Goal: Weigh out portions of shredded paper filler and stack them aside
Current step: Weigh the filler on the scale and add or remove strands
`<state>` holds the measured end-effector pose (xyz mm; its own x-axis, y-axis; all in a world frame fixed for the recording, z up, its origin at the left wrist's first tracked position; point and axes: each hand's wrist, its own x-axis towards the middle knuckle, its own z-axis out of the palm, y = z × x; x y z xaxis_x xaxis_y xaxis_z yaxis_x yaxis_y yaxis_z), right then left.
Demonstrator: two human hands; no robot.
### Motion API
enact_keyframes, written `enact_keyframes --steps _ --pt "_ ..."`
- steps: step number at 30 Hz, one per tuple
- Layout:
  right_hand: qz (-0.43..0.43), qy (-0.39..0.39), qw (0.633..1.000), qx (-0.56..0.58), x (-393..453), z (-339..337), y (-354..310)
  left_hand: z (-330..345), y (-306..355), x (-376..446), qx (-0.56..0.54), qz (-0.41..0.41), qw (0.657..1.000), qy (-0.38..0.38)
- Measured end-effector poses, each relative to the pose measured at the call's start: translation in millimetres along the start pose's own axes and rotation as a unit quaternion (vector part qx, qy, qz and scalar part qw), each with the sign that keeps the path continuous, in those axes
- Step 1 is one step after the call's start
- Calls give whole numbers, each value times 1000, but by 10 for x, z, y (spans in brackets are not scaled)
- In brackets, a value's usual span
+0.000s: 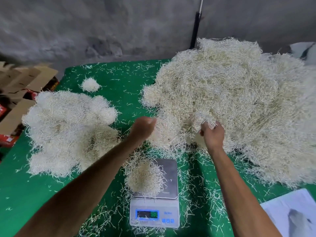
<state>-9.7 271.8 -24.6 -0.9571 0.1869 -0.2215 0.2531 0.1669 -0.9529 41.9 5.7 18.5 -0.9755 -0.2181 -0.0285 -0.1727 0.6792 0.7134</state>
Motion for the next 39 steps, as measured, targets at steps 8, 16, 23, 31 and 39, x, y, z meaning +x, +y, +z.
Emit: enact_keyframes --steps 8,16,23,31,39 --pt "-64 -35 951 -300 -170 53 275 -64 -245 -106 -232 -262 936 40" --pt "-247 -199 907 -276 -420 523 138 -295 84 -134 -392 -201 895 70" --pt "-98 -235 855 -452 -480 967 465 -375 308 -345 -441 -194 873 72" --pt "-20 -279 849 -448 -341 966 697 -743 57 -614 -583 -177 787 97" --pt "-140 -248 950 -126 -448 1058 -133 -390 -129 -417 -265 -256 930 11"
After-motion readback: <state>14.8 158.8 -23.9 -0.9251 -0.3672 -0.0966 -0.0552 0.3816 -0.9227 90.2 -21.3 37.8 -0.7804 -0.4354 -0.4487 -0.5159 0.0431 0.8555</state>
